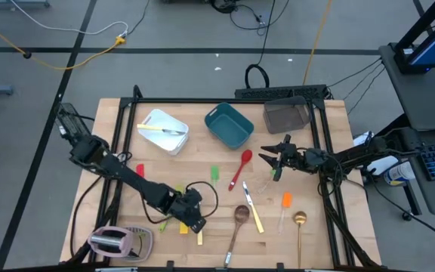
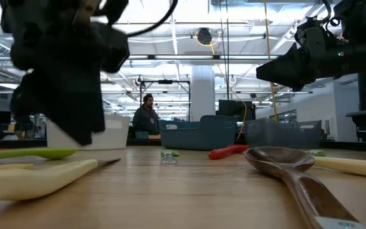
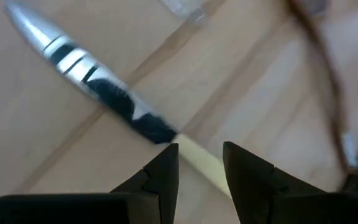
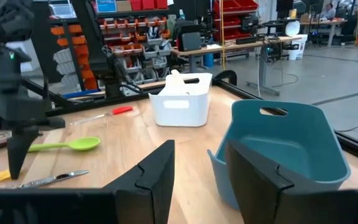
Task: Pick & Place Kitchen Items
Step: Put the left yellow knife into the white bin
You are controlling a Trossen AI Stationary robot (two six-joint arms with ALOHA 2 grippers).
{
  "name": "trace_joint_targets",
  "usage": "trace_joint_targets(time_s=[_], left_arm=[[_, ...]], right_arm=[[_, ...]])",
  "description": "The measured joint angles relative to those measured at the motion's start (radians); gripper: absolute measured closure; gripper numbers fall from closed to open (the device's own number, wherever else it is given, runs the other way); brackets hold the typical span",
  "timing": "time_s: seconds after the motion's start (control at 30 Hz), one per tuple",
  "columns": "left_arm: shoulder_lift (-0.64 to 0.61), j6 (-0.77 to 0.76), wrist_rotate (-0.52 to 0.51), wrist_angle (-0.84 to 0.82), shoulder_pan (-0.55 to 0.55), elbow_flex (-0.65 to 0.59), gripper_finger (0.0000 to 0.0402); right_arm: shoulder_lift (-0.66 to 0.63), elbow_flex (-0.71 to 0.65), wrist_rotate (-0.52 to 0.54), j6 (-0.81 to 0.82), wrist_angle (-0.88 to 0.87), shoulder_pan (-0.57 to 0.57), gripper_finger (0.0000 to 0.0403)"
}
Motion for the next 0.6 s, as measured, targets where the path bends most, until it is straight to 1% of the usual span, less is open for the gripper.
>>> trace_joint_targets(time_s=[0.13,0.3,0.37,0.6], left_arm=[[0.051,-0.063,-0.004,0.019,-0.006,0.0,0.0275],[0.068,-0.104,-0.021,-0.002,-0.003,0.005,0.0275],[0.068,-0.072,-0.027,-0.033,0.004,0.005,0.0275],[0.07,0.143,-0.068,-0.092,0.07,0.004,0.0275]], right_arm=[[0.0,0.0,0.0,-0.01,0.0,0.0,0.0268],[0.0,0.0,0.0,-0.01,-0.007,0.0,0.0268],[0.0,0.0,0.0,-0.011,-0.013,0.0,0.0268],[0.0,0.0,0.0,-0.011,-0.034,0.0,0.0268]])
